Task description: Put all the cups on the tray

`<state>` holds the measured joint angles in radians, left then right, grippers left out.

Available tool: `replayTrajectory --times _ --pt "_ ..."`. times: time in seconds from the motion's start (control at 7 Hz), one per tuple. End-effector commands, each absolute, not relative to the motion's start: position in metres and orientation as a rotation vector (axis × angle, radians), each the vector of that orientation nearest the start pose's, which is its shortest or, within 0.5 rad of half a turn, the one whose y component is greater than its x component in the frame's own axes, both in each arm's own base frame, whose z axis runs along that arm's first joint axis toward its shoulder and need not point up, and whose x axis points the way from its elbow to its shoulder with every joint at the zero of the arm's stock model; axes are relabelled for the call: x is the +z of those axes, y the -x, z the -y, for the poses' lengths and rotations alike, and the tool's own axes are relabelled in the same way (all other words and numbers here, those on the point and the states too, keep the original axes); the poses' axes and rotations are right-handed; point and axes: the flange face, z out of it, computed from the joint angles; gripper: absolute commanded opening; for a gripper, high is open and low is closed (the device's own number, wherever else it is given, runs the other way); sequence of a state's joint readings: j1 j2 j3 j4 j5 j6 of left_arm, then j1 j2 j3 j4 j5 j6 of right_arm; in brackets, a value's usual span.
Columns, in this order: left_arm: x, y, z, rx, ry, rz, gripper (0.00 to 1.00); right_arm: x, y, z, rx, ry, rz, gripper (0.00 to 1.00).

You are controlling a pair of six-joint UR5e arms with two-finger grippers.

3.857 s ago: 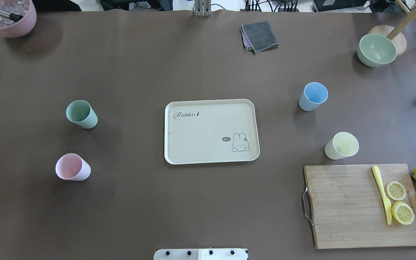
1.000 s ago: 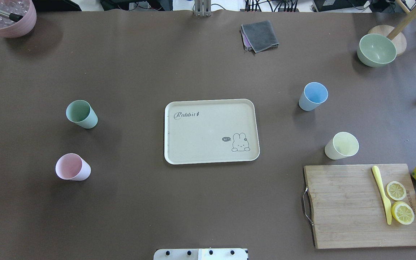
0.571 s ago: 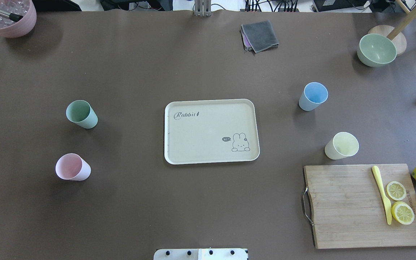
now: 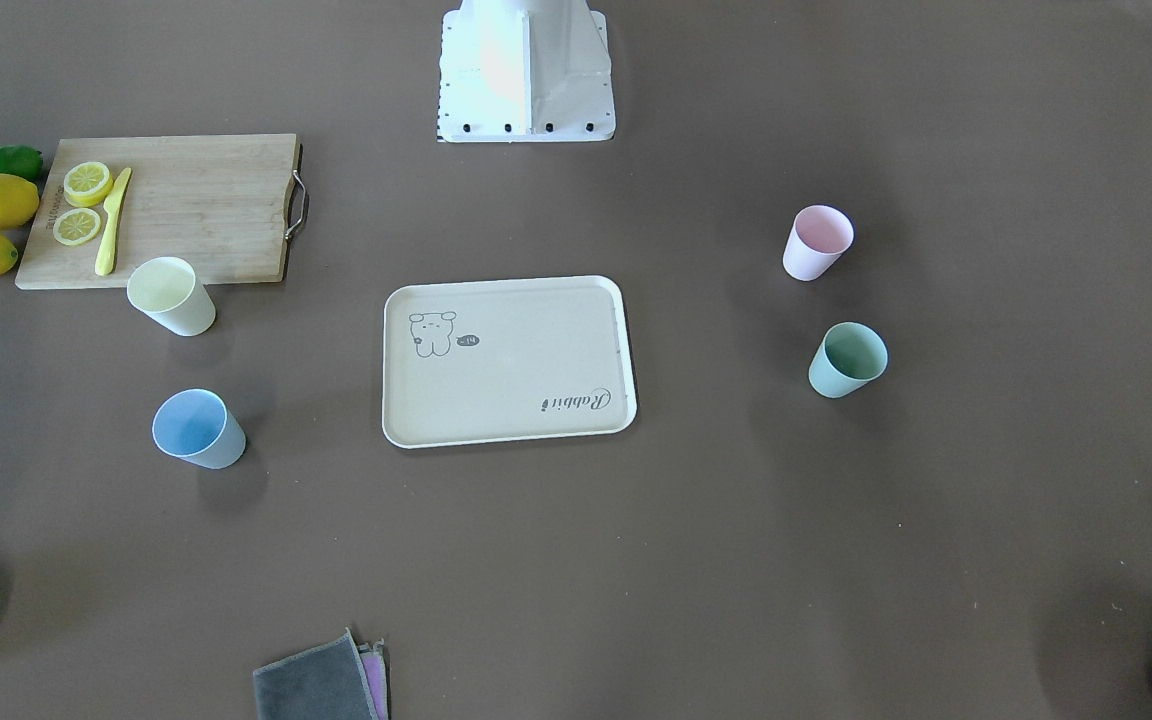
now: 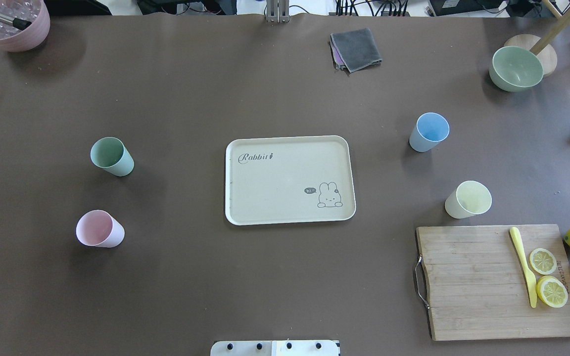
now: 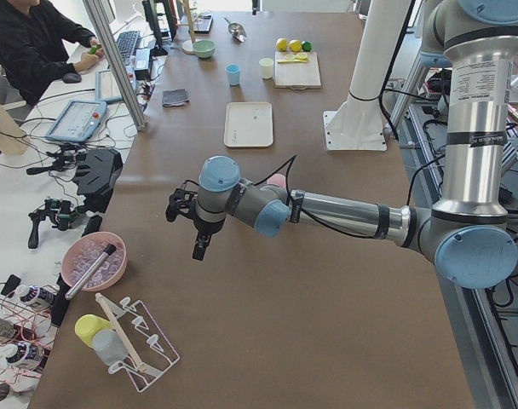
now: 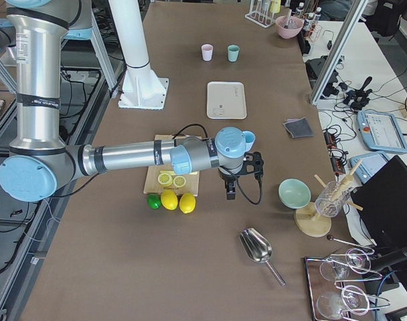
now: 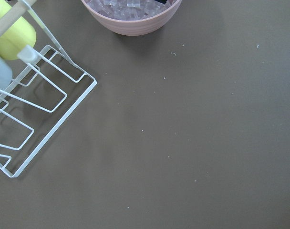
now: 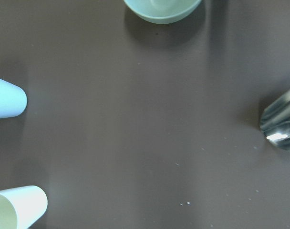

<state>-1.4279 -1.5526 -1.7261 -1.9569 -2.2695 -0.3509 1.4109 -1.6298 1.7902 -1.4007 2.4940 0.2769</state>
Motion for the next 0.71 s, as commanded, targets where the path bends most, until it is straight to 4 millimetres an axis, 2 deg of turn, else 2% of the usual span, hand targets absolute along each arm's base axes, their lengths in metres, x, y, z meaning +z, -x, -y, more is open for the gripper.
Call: replayTrajectory --times 0.0,0.14,0.29,0.57 --pt "0.538 -0.026 0.511 -0.13 -0.313 -0.84 0.98 0.496 0.119 0.496 0.041 -0.116 0.932 1.0" --pt "0.536 -0.034 0.511 -0.128 -0.311 -0.849 0.98 0.486 0.166 0.487 0.085 -0.131 0.936 1.0" --pt "0.536 -0.034 0.511 -0.128 -0.311 -0.849 0.98 0.478 0.198 0.477 0.115 -0.117 0.949 1.0" --pt "0.532 -0.039 0.51 -0.126 -0.304 -0.86 0.98 0.491 0.233 0.443 0.037 -0.102 0.965 1.0"
